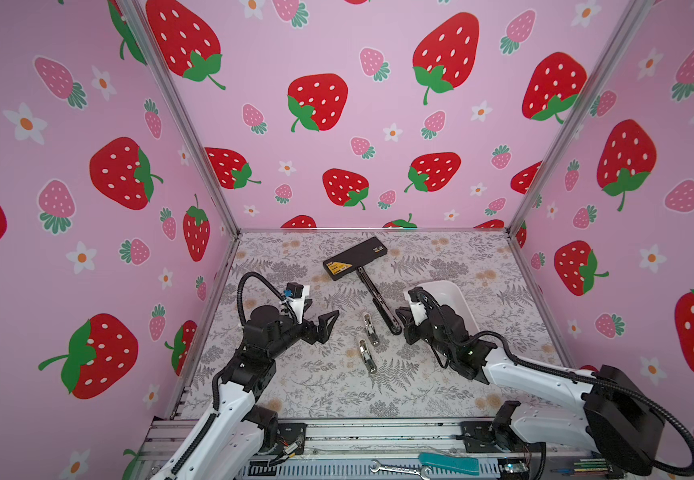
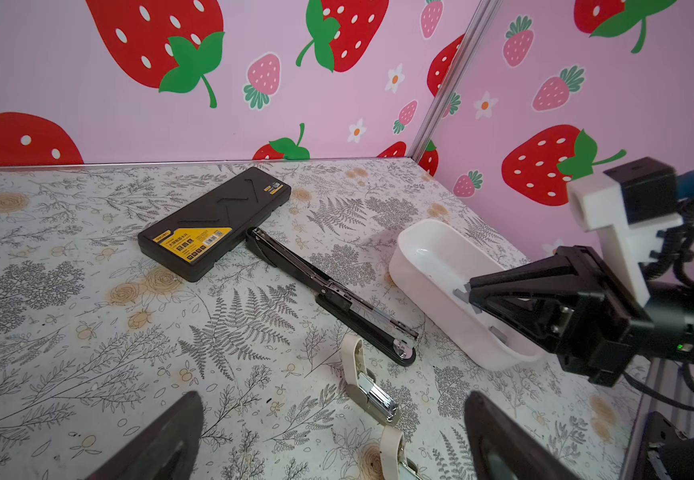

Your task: Load the staples into the stapler

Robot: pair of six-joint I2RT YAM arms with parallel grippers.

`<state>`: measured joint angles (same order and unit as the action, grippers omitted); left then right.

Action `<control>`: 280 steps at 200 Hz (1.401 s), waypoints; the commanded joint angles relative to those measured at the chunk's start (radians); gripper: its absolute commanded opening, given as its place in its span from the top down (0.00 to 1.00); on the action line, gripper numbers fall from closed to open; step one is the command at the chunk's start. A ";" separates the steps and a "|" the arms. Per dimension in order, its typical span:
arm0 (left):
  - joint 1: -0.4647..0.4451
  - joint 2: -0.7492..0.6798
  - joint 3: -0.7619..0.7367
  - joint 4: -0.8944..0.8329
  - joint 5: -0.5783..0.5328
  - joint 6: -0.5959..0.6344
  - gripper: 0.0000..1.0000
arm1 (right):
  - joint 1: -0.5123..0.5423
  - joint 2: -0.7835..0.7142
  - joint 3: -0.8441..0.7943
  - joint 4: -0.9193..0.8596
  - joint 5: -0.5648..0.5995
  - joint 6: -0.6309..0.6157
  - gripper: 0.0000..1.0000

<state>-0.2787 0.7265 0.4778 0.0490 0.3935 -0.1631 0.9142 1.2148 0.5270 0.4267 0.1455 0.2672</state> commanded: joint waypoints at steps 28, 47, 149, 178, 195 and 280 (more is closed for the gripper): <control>-0.002 0.009 0.053 0.023 0.070 0.001 0.01 | 0.065 0.017 -0.011 0.072 0.065 -0.015 0.96; -0.001 0.007 0.051 0.023 0.058 -0.003 0.01 | 0.099 0.010 0.018 0.014 0.160 -0.024 0.96; -0.004 -0.030 0.021 0.050 0.058 -0.029 0.01 | 0.229 0.099 -0.012 0.161 0.185 0.095 0.97; -0.006 -0.014 0.023 0.049 0.027 -0.023 0.01 | 0.229 0.137 -0.022 0.182 0.240 0.048 0.97; -0.006 -0.001 0.028 0.045 0.003 -0.019 0.01 | 0.226 0.165 -0.031 0.203 0.267 0.041 0.97; -0.010 0.002 0.025 0.034 -0.036 -0.016 0.01 | 0.210 0.340 -0.002 0.329 0.206 0.059 0.97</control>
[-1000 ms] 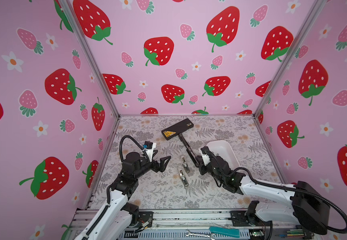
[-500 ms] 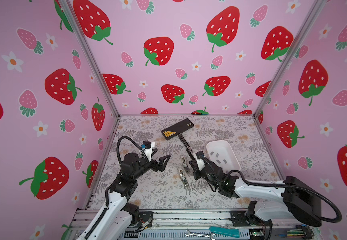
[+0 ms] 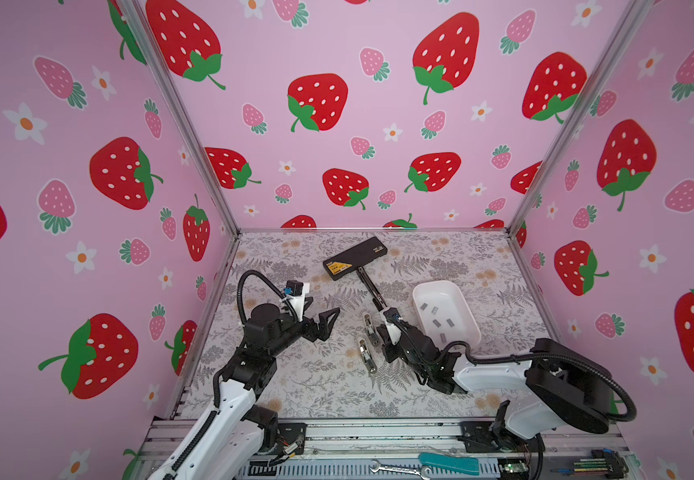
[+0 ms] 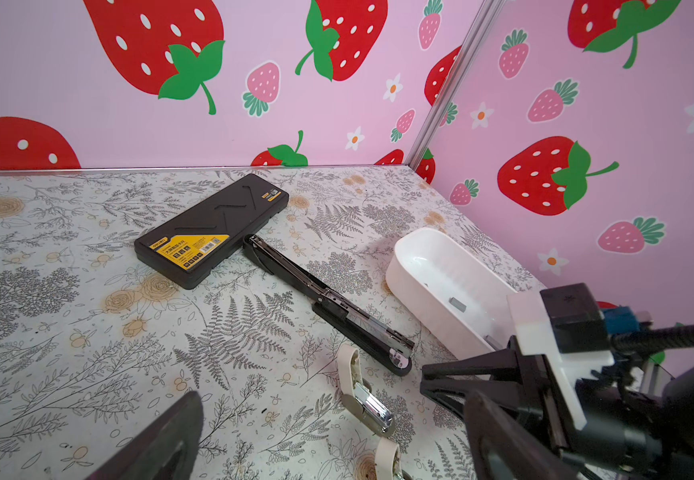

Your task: Load the staples into the stapler

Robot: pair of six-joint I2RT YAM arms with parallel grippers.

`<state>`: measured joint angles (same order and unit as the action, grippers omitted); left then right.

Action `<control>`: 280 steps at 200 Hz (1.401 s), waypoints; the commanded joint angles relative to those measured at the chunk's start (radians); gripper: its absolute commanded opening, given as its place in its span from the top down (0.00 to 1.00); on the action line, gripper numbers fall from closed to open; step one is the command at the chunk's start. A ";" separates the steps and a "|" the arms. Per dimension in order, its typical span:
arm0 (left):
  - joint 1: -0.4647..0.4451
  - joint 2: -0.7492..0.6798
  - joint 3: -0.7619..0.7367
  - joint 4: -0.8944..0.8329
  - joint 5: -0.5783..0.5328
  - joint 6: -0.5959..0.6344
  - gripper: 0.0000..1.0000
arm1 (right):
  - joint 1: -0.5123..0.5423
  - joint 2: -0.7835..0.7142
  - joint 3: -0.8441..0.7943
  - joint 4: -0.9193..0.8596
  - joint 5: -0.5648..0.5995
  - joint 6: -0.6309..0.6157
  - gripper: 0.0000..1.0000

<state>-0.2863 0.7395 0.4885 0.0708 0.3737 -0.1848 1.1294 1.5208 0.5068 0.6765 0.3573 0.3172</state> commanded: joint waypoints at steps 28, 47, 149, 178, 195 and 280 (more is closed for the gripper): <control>-0.002 -0.006 0.016 0.013 -0.020 0.007 0.01 | -0.005 0.084 0.031 0.116 -0.003 0.014 0.97; -0.002 -0.001 0.016 0.014 -0.025 0.008 0.01 | -0.005 0.120 0.043 0.133 -0.004 0.019 0.97; -0.004 0.028 0.028 0.007 -0.018 0.007 0.01 | -0.022 0.223 0.082 0.159 -0.022 0.047 0.97; -0.005 0.026 0.028 0.007 -0.018 0.006 0.01 | -0.026 0.235 0.082 0.163 -0.028 0.057 0.97; -0.005 0.026 0.028 0.009 -0.018 0.005 0.01 | -0.028 0.242 0.082 0.163 -0.030 0.060 0.97; -0.007 0.031 0.028 0.008 -0.020 0.007 0.01 | -0.031 0.273 0.098 0.163 -0.046 0.066 0.97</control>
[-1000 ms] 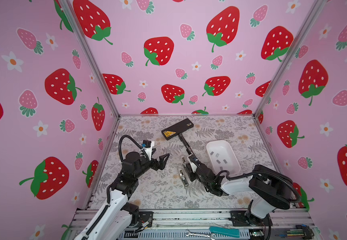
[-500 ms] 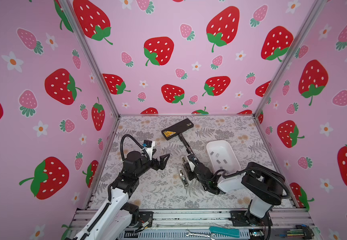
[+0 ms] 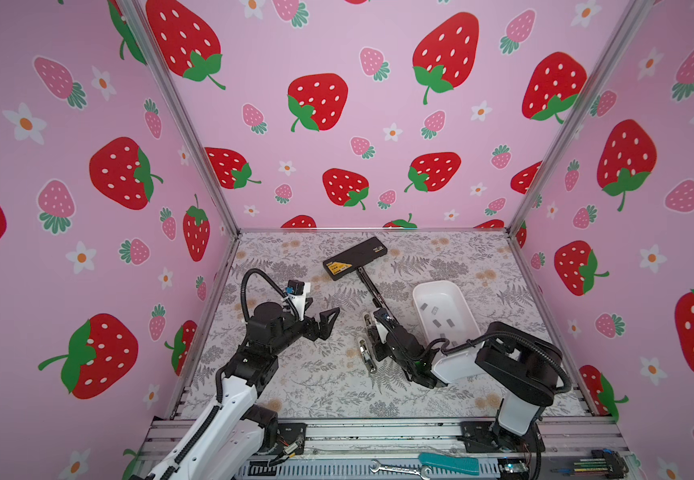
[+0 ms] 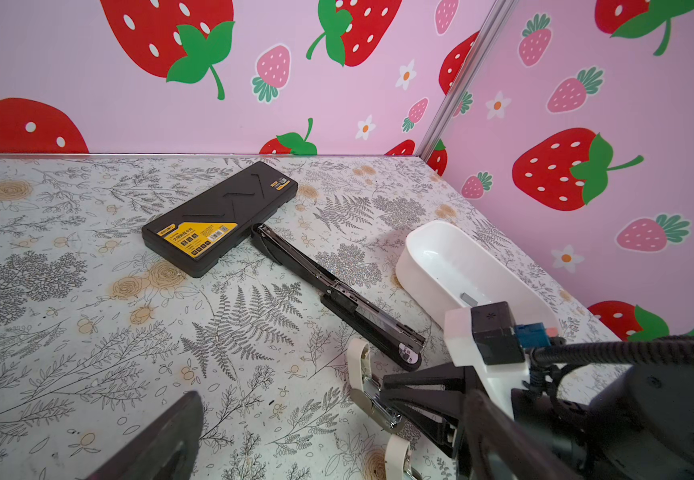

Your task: Load the staples into the stapler

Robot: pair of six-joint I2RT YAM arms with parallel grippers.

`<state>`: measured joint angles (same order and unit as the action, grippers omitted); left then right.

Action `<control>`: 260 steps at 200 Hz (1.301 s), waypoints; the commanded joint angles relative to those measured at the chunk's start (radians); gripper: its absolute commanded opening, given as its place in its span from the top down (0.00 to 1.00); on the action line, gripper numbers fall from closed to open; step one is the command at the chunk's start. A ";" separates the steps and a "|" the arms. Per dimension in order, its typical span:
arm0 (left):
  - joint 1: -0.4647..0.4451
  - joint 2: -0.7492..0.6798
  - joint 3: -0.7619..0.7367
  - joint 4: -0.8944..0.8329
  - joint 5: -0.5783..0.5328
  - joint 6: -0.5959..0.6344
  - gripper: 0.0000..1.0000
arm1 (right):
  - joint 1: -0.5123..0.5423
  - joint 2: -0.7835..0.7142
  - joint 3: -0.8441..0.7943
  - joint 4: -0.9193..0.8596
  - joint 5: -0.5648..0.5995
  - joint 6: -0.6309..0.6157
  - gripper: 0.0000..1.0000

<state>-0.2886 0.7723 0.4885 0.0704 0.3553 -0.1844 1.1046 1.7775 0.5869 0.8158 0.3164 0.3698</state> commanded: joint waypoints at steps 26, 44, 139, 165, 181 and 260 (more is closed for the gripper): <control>-0.006 -0.002 0.028 0.009 -0.003 0.006 0.01 | -0.008 0.021 0.018 0.024 -0.003 0.014 0.97; -0.006 -0.002 0.028 0.009 -0.003 0.008 0.01 | -0.009 0.023 0.019 0.024 -0.003 0.014 0.97; -0.006 0.001 0.030 0.008 -0.007 0.008 0.01 | -0.011 0.031 0.022 0.024 -0.012 0.020 0.97; -0.006 0.002 0.030 0.008 -0.007 0.009 0.01 | -0.011 0.036 0.022 0.024 -0.016 0.023 0.97; -0.006 0.004 0.030 0.008 -0.006 0.010 0.01 | -0.012 0.036 0.025 0.024 -0.019 0.024 0.97; -0.006 0.004 0.030 0.008 -0.008 0.009 0.01 | -0.012 0.041 0.024 0.023 -0.013 0.021 0.97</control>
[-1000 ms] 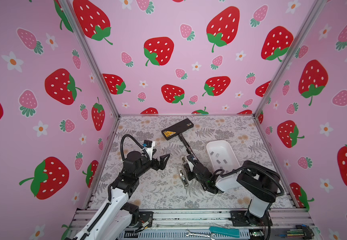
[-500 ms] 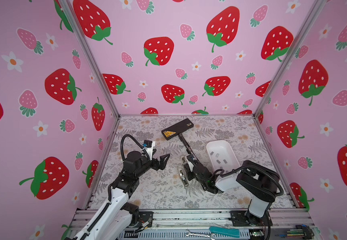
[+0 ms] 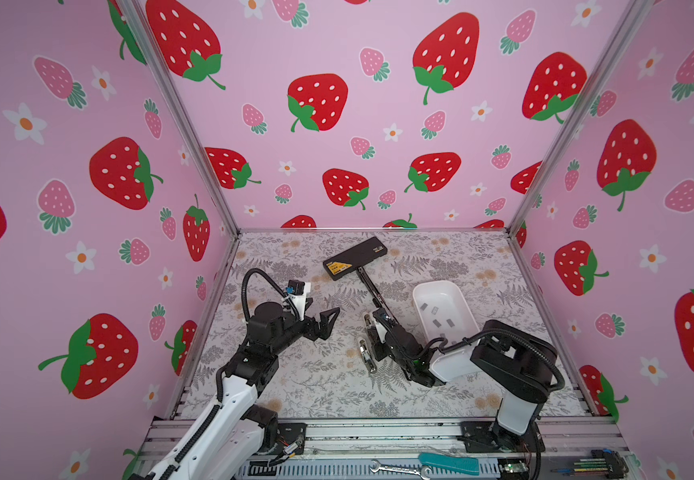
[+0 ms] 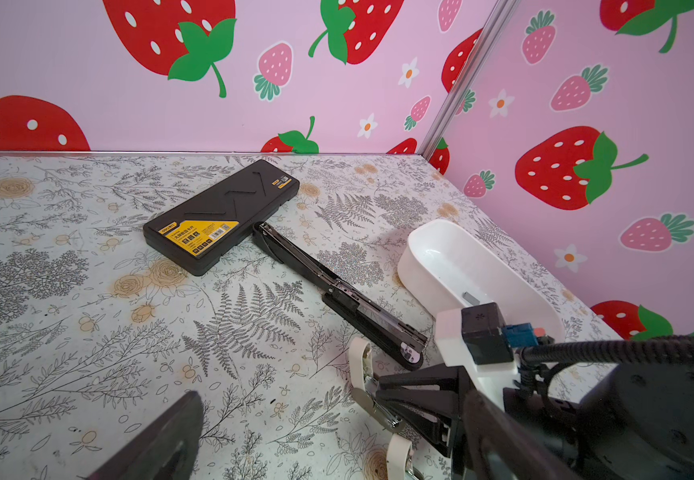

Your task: Load the staples into the stapler

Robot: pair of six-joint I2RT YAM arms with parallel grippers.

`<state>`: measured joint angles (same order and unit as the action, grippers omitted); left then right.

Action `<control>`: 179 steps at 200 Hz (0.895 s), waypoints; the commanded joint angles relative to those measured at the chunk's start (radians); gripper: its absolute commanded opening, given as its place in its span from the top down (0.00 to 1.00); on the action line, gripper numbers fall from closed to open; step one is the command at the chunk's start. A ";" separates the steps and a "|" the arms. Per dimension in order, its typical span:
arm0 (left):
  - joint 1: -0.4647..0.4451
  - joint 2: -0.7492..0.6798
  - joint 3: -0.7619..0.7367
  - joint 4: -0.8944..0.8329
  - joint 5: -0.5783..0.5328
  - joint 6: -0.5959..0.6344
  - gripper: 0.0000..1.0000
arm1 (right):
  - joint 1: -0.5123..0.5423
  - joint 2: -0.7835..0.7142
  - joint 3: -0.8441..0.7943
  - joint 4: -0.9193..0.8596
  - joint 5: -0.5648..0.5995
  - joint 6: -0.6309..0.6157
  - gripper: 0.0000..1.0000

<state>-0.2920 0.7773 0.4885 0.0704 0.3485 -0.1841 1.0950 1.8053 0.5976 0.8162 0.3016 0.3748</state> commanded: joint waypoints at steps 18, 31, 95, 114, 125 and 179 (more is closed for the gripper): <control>-0.003 0.000 0.031 0.008 -0.001 0.008 0.01 | -0.003 0.005 0.014 0.021 0.002 0.013 0.97; -0.004 0.000 0.031 0.008 0.000 0.008 0.01 | -0.003 -0.003 0.011 0.020 0.001 0.011 0.97; -0.003 0.002 0.032 0.008 -0.001 0.008 0.01 | -0.004 -0.035 -0.005 0.013 0.022 -0.001 0.97; -0.004 0.002 0.032 0.008 -0.001 0.008 0.01 | -0.004 -0.031 -0.009 0.013 0.030 -0.001 0.97; -0.004 0.002 0.032 0.008 -0.001 0.008 0.01 | -0.004 -0.029 -0.007 0.014 0.028 0.000 0.97; -0.004 0.004 0.032 0.009 -0.002 0.010 0.01 | -0.004 -0.006 -0.001 0.020 0.016 0.007 0.97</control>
<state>-0.2928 0.7799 0.4885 0.0704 0.3485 -0.1837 1.0946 1.7966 0.5976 0.8150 0.3103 0.3733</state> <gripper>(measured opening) 0.988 0.133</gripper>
